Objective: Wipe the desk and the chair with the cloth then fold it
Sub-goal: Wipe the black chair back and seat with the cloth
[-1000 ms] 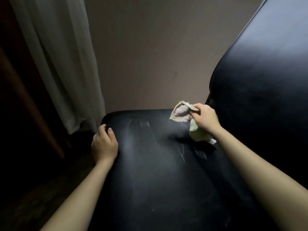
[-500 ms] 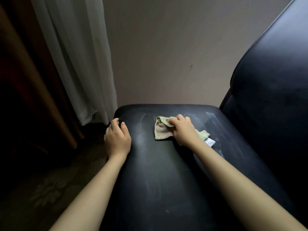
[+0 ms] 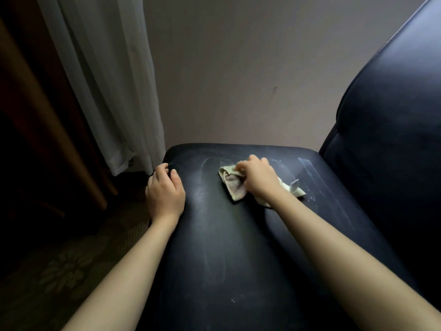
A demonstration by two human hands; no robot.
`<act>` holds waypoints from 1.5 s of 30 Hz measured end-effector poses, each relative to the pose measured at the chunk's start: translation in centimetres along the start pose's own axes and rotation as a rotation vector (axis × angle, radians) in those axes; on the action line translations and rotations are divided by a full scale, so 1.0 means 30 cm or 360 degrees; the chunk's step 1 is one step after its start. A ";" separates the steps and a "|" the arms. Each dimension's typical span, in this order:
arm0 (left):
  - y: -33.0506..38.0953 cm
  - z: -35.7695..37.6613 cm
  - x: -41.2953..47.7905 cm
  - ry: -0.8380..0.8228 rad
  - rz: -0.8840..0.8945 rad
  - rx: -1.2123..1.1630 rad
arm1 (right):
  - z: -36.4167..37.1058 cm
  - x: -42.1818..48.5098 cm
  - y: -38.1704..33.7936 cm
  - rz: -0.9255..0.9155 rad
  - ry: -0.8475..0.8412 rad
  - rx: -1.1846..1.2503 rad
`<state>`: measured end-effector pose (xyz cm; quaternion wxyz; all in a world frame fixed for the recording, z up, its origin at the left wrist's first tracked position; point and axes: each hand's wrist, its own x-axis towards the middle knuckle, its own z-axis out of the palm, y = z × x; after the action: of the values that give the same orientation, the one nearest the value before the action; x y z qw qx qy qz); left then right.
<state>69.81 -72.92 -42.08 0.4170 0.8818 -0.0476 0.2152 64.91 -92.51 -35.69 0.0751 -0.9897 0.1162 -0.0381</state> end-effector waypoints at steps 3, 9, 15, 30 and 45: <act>-0.001 0.002 0.004 0.0010 0.0008 0.0013 | 0.015 0.064 -0.027 0.0085 0.0035 0.0011; 0.001 0.007 0.009 0.0012 0.0035 0.0041 | 0.013 0.008 -0.024 0.0033 -0.0018 -0.0038; 0.004 0.008 0.017 -0.0001 0.0036 0.0062 | -0.014 -0.246 -0.025 -0.0185 -0.0086 -0.0097; -0.078 -0.090 0.107 -0.0011 -0.0816 -0.0594 | 0.012 -0.308 0.035 -0.0254 -0.0008 -0.0011; -0.229 -0.289 -0.088 -0.1140 -0.1371 -0.0785 | 0.077 0.227 -0.163 0.0077 0.0044 -0.0005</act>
<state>66.28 -62.18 -43.25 0.6164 0.7168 0.1275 -0.2999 72.83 -89.09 -36.79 0.0730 -0.9860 0.1412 -0.0497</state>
